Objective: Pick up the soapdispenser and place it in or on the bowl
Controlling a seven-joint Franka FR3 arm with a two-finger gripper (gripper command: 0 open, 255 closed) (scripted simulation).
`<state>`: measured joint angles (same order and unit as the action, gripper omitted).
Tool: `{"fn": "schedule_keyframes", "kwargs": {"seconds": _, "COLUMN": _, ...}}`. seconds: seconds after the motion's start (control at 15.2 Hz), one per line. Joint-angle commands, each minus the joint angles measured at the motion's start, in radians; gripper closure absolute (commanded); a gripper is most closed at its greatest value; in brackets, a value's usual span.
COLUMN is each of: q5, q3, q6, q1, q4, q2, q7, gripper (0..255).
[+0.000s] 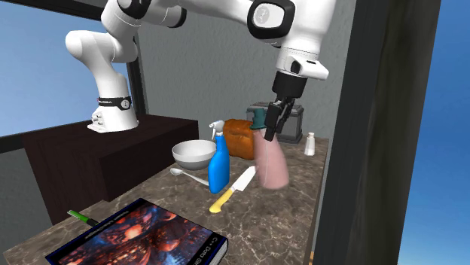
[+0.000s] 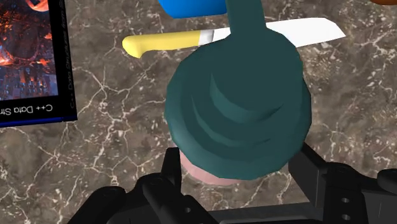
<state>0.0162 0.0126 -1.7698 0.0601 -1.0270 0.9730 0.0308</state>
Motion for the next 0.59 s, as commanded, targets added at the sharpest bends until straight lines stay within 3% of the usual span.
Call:
{"fn": "schedule_keyframes", "kwargs": {"seconds": 0.0, "q5": 0.0, "q3": 0.0, "q6": 0.023, "q1": 0.001, "q4": 0.015, "q2": -0.007, "q7": -0.001, "gripper": 255}}
{"fn": "schedule_keyframes", "kwargs": {"seconds": 0.53, "q5": -0.001, "q3": 0.001, "q6": 0.1, "q1": 0.002, "q4": 0.051, "q2": -0.048, "q7": -0.001, "gripper": 255}}
